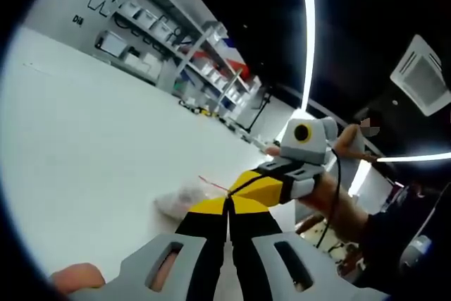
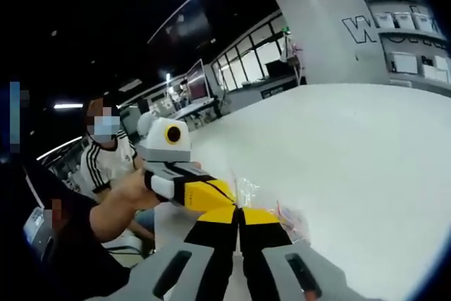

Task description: Open the resealable bag by pulling the two sides of the seal apart until the entire bag opening is separated and visibly accessible.

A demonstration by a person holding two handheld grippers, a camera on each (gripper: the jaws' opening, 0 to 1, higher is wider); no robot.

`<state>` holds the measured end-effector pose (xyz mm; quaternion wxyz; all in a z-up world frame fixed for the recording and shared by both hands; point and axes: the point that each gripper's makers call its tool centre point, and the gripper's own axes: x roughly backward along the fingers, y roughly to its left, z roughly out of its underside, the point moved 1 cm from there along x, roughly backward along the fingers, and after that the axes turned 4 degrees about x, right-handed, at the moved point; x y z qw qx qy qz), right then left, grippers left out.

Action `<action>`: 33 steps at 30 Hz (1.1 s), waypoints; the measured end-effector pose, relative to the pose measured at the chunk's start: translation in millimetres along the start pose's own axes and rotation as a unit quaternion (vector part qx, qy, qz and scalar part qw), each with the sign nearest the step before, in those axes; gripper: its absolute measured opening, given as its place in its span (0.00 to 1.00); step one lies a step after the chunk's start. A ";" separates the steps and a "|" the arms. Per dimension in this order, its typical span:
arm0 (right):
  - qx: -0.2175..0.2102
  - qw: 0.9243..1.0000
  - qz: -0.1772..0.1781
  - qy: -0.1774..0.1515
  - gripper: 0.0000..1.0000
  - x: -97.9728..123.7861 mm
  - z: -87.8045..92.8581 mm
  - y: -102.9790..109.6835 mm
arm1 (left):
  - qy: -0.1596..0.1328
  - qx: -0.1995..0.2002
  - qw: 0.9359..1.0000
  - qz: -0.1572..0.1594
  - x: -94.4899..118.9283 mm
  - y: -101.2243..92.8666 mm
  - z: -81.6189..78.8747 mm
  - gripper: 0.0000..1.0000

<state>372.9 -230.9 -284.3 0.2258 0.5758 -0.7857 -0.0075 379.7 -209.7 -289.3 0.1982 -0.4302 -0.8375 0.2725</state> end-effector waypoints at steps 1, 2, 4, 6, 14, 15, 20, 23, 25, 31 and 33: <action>0.000 1.000 0.001 0.000 0.00 0.1 0.1 0.0 | 0.000 0.000 1.000 0.000 0.2 -0.5 0.5 0.01; 0.000 1.000 0.001 0.000 0.00 0.1 0.2 0.1 | 0.000 0.000 1.000 0.000 0.2 -0.7 0.9 0.01; -0.004 1.000 0.003 0.001 0.00 0.1 0.7 0.3 | 0.001 -0.001 1.000 0.000 0.4 -1.1 1.7 0.01; -0.010 1.000 0.005 0.001 0.00 0.4 1.1 0.4 | 0.001 -0.001 1.000 0.000 0.3 -1.2 1.9 0.01; 0.011 1.000 0.028 0.010 0.00 1.3 -1.3 0.6 | 0.004 -0.004 1.000 -0.002 -0.4 -1.9 2.7 0.00; 0.012 0.999 0.028 0.009 0.00 1.4 -1.5 0.2 | 0.004 -0.005 1.000 -0.003 -0.4 -1.9 2.5 0.00; 0.012 0.999 0.046 -0.005 0.00 7.7 -7.1 -10.3 | 0.014 -0.018 1.000 -0.013 0.8 1.2 5.5 0.00; -0.008 0.999 0.039 -0.016 0.00 10.0 -10.2 -12.6 | 0.011 -0.015 1.000 -0.011 2.2 1.5 4.7 0.00; -0.007 0.999 0.041 -0.014 0.00 9.8 -9.3 -11.3 | 0.012 -0.017 1.000 -0.011 1.9 0.4 4.8 0.00; -0.004 0.999 0.045 -0.016 0.00 9.9 -10.0 -9.7 | 0.011 -0.015 1.000 -0.008 2.0 -1.1 4.1 0.00; -0.004 0.999 0.046 -0.017 0.00 10.2 -10.5 -10.1 | 0.013 -0.017 1.000 -0.008 1.9 -1.9 4.4 0.00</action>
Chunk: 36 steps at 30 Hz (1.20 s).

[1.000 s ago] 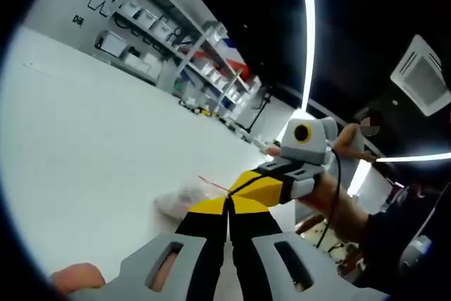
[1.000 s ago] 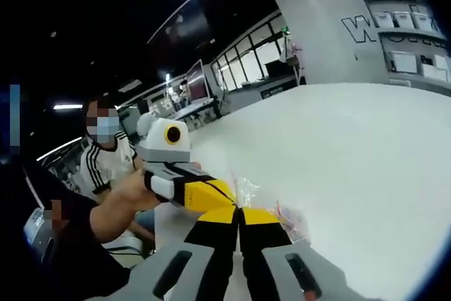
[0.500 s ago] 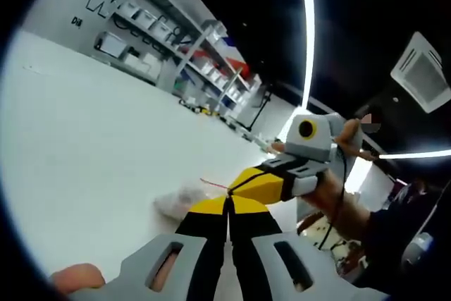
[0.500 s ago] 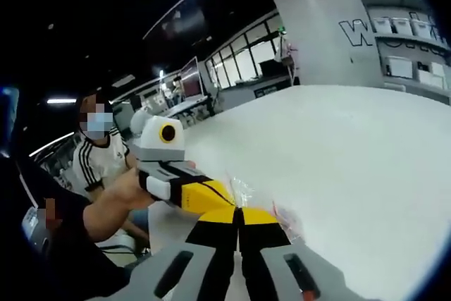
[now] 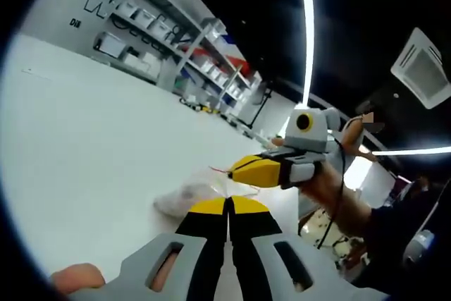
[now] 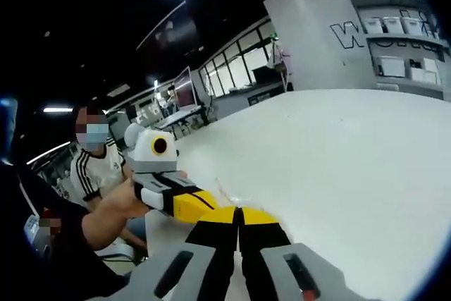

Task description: Open the resealable bag by pulling the two sides of the seal apart until the entire bag opening is separated and visibly accessible.

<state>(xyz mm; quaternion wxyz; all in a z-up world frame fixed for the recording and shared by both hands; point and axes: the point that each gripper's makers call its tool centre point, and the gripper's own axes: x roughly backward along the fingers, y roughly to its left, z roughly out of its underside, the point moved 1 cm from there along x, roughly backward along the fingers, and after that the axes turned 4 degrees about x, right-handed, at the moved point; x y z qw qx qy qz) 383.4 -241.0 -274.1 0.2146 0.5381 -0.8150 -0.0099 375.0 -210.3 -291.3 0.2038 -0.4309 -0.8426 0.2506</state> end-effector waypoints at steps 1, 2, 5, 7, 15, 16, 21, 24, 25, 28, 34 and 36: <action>0.000 1.000 0.002 -0.001 0.00 0.0 -0.9 -1.6 | -0.001 -0.001 1.000 -0.001 0.3 -0.3 0.0 0.00; 0.000 1.000 0.002 -0.001 0.00 0.0 -1.2 -1.9 | 0.000 -0.001 1.000 -0.001 0.4 -0.7 0.3 0.00; 0.001 1.000 0.006 -0.004 0.00 0.3 -3.0 -3.3 | 0.000 -0.003 1.000 -0.001 1.4 -2.6 0.8 0.00; 0.005 1.000 0.010 -0.005 0.00 0.8 -4.9 -5.0 | 0.000 -0.004 1.000 0.000 1.5 -3.5 0.7 0.00; 0.005 1.000 0.022 -0.014 0.00 3.8 -9.1 -11.3 | 0.003 -0.006 1.000 0.003 1.4 -8.0 2.4 0.00; 0.005 1.000 0.023 -0.015 0.00 4.2 -9.4 -11.9 | 0.002 -0.008 1.000 0.002 1.4 -8.6 2.5 0.00; 0.003 0.999 0.035 -0.025 0.00 7.8 -12.3 -19.1 | 0.005 -0.012 1.000 0.001 2.1 -11.5 5.2 0.00; 0.000 0.999 0.041 -0.030 0.00 8.6 -13.9 -22.9 | 0.006 -0.016 1.000 0.001 2.4 -14.1 6.5 0.00; 0.000 0.999 0.043 -0.031 0.00 8.8 -14.4 -23.6 | 0.006 -0.017 1.000 0.001 2.7 -15.3 6.9 0.00; 0.000 0.998 0.049 -0.034 0.00 9.8 -15.6 -25.6 | 0.005 -0.020 1.000 0.002 3.9 -18.1 7.5 0.00; 0.001 0.998 0.051 -0.037 0.00 10.2 -16.7 -26.0 | 0.004 -0.020 1.000 0.002 4.3 -16.0 4.8 0.00; 0.000 0.998 0.050 -0.037 0.00 10.1 -16.6 -25.4 | 0.003 -0.018 1.000 0.001 4.4 -15.5 4.4 0.00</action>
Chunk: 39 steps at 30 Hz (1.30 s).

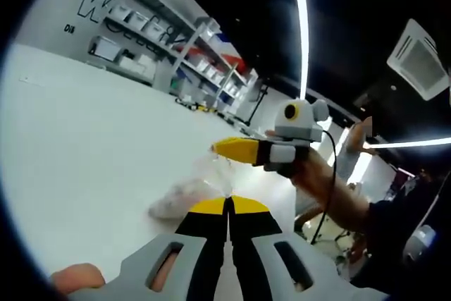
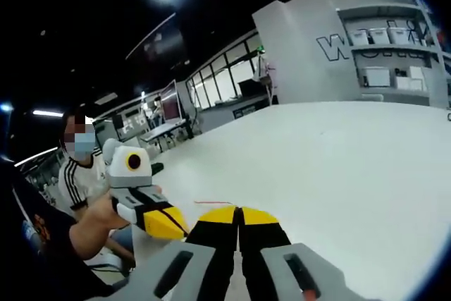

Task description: Open the resealable bag by pulling the two sides of the seal apart until the entire bag opening is separated and visibly accessible.

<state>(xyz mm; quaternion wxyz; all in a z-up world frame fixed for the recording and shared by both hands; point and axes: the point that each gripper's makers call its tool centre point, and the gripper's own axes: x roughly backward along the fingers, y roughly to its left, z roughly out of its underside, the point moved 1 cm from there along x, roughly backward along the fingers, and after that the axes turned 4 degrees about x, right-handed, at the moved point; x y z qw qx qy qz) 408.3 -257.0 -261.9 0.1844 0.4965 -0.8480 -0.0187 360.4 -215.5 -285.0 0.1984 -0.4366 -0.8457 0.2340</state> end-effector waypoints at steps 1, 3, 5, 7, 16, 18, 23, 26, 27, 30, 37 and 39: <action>0.000 1.000 0.000 -0.001 0.00 0.0 -0.3 -0.1 | 0.000 0.000 1.000 0.000 0.0 -0.1 0.0 0.00; 0.000 1.000 -0.001 0.000 0.00 -0.1 0.2 0.9 | -0.003 -0.002 1.000 -0.003 0.4 0.7 -0.6 0.01; 0.000 1.000 -0.002 0.000 0.00 0.0 0.3 1.8 | -0.003 -0.003 1.000 -0.003 0.7 1.0 -0.4 0.01; 0.000 1.000 -0.002 0.000 0.00 0.0 0.3 3.1 | -0.008 0.000 1.000 -0.004 1.2 1.2 -1.4 0.01; 0.000 1.000 -0.006 0.002 0.00 -1.5 0.8 6.5 | -0.009 -0.011 1.000 -0.006 1.8 2.6 -1.2 0.23; 0.001 1.000 -0.005 0.003 0.00 -1.1 0.9 6.7 | -0.007 -0.012 1.000 -0.008 2.0 2.8 -0.4 0.26; 0.001 1.000 -0.005 0.003 0.00 -0.7 0.2 6.2 | -0.010 -0.015 1.000 -0.009 3.0 4.7 -3.5 0.24; 0.001 1.000 -0.005 0.002 0.00 -0.8 -0.2 6.2 | -0.010 -0.011 1.000 -0.008 2.5 6.0 -4.2 0.21; 0.001 1.000 -0.005 0.002 0.00 -0.8 -0.3 6.1 | -0.009 -0.013 1.000 -0.010 2.5 6.5 -4.0 0.21; 0.000 1.000 -0.006 0.002 0.00 -1.2 0.5 7.3 | -0.011 -0.010 1.000 -0.009 2.4 7.0 -4.2 0.20; 0.000 1.000 -0.005 0.002 0.00 -1.2 0.2 6.3 | -0.014 -0.019 1.000 -0.015 4.7 7.8 -2.6 0.34; 0.000 1.000 -0.005 0.001 0.00 -1.7 -0.3 6.1 | -0.011 -0.021 1.000 -0.020 6.2 8.5 1.0 0.39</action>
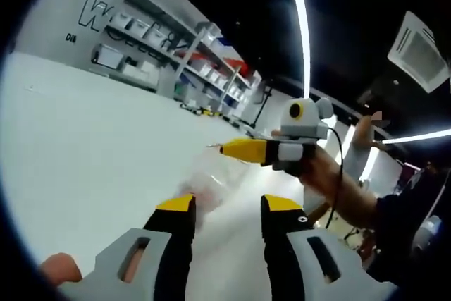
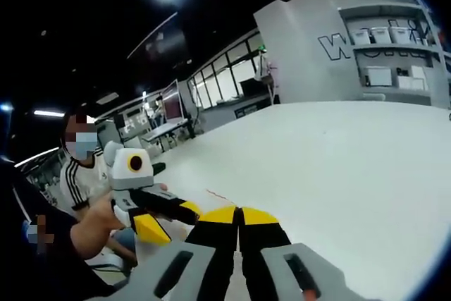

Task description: Open the resealable bag by pulling the two sides of the seal apart until the entire bag opening is separated and visibly accessible.

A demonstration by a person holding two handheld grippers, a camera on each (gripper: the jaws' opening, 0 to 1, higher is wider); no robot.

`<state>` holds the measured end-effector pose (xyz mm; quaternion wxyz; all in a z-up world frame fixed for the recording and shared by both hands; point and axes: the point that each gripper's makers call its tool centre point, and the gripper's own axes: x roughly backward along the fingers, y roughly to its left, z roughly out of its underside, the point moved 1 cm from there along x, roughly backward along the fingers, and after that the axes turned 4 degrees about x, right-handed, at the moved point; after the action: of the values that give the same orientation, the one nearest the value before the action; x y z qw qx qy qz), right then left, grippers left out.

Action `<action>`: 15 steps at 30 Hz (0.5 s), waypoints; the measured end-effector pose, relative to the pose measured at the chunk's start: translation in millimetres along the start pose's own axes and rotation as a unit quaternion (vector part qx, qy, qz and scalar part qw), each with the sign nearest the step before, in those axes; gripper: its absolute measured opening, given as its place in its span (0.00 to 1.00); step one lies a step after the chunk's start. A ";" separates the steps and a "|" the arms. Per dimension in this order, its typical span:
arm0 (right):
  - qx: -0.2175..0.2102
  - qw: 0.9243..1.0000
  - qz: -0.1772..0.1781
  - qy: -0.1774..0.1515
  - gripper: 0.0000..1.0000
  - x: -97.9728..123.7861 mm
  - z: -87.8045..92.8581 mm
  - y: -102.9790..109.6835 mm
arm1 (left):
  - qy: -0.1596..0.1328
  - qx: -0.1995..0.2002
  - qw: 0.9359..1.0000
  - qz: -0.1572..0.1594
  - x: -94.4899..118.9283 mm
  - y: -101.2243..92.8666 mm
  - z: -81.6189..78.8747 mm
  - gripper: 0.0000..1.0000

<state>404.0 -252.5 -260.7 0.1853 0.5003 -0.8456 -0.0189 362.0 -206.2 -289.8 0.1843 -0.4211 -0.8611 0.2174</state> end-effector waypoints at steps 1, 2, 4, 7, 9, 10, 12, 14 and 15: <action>0.000 1.000 0.000 0.000 0.00 -0.3 -0.2 0.2 | 0.000 -0.001 1.000 -0.001 1.6 0.3 1.5 0.39; 0.000 1.000 -0.001 0.000 0.00 -0.5 -0.3 0.8 | -0.001 -0.002 1.000 -0.001 3.2 0.4 2.1 0.39; 0.001 1.000 -0.001 0.000 0.00 -0.7 -0.5 2.0 | -0.003 -0.002 1.000 0.000 6.0 0.6 2.4 0.40; 0.001 1.000 -0.001 -0.001 0.00 -0.8 -1.4 1.7 | -0.002 -0.006 1.000 -0.001 7.9 -0.4 3.3 0.41; 0.000 1.000 -0.001 -0.002 0.00 -0.7 -1.4 1.8 | -0.002 -0.007 1.000 -0.001 8.5 -0.4 2.9 0.41; 0.000 1.000 -0.001 -0.002 0.00 -0.5 -1.2 1.7 | -0.002 -0.009 1.000 -0.001 9.0 -0.9 3.0 0.41; 0.000 1.000 -0.001 -0.001 0.00 -0.5 -1.0 1.6 | -0.003 -0.011 1.000 -0.002 9.9 -1.2 2.9 0.42; 0.001 1.000 0.000 -0.002 0.00 0.0 -0.9 1.4 | -0.004 -0.013 1.000 -0.002 11.2 -2.4 2.8 0.44; 0.001 1.000 0.000 -0.001 0.00 0.2 -1.0 1.4 | -0.005 -0.016 1.000 -0.003 11.6 -2.8 3.0 0.47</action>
<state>403.1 -251.8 -259.4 0.1837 0.5005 -0.8458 -0.0189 352.0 -199.1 -289.3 0.1742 -0.4199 -0.8668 0.2050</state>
